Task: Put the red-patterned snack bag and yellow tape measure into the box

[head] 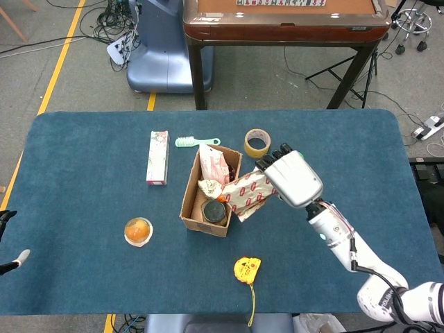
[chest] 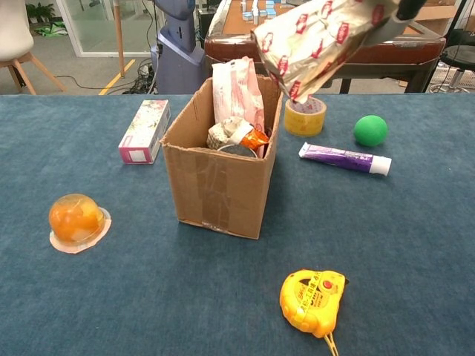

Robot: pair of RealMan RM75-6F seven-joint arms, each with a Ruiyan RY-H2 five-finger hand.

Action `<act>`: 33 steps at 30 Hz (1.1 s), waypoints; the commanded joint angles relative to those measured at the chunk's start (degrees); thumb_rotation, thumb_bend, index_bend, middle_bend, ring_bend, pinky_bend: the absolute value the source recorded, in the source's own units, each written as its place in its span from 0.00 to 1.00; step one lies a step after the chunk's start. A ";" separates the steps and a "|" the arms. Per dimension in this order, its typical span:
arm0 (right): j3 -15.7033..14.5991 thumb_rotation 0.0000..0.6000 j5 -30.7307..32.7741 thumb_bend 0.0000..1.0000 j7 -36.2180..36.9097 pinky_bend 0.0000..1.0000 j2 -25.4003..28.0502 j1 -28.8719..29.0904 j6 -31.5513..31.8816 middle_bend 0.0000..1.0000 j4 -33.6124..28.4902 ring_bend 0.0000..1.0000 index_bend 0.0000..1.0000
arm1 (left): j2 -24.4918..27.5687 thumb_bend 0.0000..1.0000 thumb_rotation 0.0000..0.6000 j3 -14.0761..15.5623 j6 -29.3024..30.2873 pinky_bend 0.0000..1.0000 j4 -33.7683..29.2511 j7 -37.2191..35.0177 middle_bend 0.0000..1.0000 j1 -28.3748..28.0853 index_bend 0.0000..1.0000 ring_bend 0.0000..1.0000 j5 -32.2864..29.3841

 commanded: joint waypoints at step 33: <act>1.10 1.00 18.17 0.00 -9.91 0.33 -18.62 15.77 -3.63 0.31 13.85 0.23 0.29 | 1.14 0.13 1.00 0.42 1.31 0.34 -0.22 -3.61 0.19 0.74 0.19 0.17 2.14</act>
